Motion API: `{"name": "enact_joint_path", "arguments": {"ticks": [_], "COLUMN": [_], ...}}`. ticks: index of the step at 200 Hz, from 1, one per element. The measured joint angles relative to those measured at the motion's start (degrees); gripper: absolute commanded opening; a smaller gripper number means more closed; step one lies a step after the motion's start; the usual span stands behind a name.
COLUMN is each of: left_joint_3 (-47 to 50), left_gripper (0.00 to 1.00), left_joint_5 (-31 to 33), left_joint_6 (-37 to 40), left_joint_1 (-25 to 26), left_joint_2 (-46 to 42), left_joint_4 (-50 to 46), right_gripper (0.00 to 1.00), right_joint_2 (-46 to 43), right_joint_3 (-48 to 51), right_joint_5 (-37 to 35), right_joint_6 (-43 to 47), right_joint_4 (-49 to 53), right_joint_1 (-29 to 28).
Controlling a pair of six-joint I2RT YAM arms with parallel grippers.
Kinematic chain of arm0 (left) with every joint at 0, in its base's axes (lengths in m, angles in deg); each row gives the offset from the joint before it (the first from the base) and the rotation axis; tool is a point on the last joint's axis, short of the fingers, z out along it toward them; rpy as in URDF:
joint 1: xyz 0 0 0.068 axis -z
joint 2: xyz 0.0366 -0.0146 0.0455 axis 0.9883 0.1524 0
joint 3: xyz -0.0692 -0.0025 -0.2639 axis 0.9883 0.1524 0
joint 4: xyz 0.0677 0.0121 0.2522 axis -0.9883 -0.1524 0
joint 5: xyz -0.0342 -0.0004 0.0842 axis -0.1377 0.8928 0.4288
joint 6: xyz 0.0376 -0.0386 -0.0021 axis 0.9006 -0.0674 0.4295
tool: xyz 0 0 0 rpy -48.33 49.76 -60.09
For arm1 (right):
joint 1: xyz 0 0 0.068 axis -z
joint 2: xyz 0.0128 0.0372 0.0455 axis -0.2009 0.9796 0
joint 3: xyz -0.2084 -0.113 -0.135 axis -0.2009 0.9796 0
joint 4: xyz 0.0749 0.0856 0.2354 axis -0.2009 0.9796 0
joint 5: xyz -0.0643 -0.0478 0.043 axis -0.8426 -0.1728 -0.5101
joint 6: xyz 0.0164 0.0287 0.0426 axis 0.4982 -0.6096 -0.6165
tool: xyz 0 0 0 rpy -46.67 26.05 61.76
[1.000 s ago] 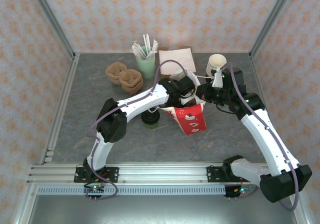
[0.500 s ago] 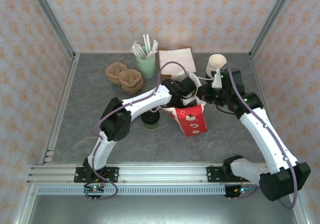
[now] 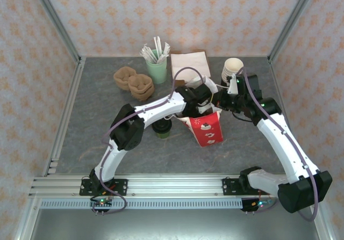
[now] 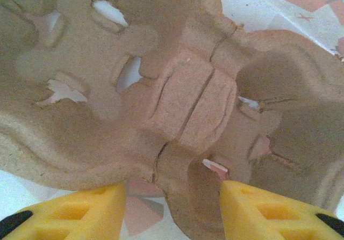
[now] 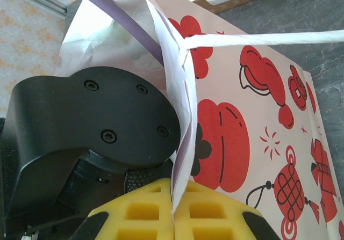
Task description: Pack the takeout coffee
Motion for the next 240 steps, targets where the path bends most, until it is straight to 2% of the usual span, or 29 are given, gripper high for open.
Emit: {"name": "enact_joint_path", "arguments": {"ticks": [82,162,240], "left_joint_3": [-0.6,-5.3,-7.6], "left_gripper": [0.54,0.59,0.65], "left_joint_5": [-2.4,-0.9,0.4], "left_joint_6": [-1.3,-1.4,-2.1], "left_joint_1": [0.0,-1.6,-2.0], "left_joint_2": [1.8,1.7,-7.1], "left_joint_4": [2.4,-3.8,-9.9], "right_gripper": [0.0,0.0,0.0], "right_joint_2": [0.2,0.0,-0.9], "right_joint_3": [-0.1,-0.5,-0.5], "right_joint_5": [-0.7,-1.6,-3.5], "right_joint_6": [0.2,0.1,0.1], "right_joint_4": [0.8,0.3,0.8], "right_joint_1": [0.2,0.1,0.1]}}
